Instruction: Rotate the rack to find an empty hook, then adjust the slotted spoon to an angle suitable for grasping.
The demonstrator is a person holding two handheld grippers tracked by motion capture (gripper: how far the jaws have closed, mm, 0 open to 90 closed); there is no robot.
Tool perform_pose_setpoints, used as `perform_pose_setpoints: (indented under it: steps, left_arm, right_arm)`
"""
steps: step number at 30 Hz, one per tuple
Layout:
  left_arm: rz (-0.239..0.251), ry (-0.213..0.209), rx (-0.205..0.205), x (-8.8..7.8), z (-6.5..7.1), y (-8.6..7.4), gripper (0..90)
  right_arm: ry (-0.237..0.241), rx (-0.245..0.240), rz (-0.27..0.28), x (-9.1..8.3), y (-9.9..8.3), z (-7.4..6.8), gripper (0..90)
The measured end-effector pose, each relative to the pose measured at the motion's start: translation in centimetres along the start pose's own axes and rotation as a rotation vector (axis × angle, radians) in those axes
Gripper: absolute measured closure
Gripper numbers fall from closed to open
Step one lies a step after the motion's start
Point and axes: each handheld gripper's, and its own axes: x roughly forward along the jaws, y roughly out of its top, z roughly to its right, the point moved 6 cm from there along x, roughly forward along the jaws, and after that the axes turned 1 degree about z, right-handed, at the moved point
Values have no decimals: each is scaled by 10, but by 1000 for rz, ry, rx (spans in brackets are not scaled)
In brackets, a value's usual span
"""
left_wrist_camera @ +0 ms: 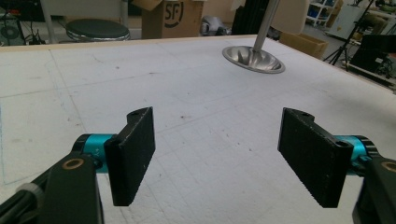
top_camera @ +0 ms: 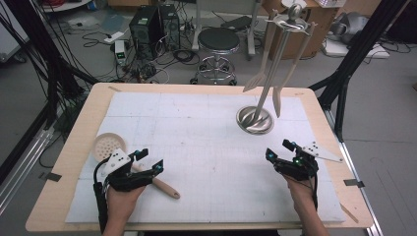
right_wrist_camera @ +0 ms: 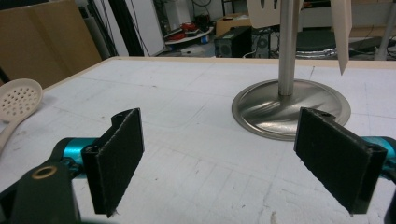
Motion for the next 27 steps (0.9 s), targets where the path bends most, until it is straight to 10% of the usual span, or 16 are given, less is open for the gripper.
perform_pose_setpoints:
  steps: [7,12,22,27]
  left_arm:
    - [-2,-25,-9,-4,0,0,306]
    - [-56,-72,-143,2,-8,-7,395]
    - [-216,-165,-57,-36,-7,-39,744]
    - [-249,-201,-86,-56,-15,-52,889]
  right_arm:
    - [13,-2,10,-1,1,-2,153]
    - [15,7,6,-1,0,-2,153]
    - [12,0,-2,-4,-2,-2,154]
    - [11,9,2,-5,-2,-1,154]
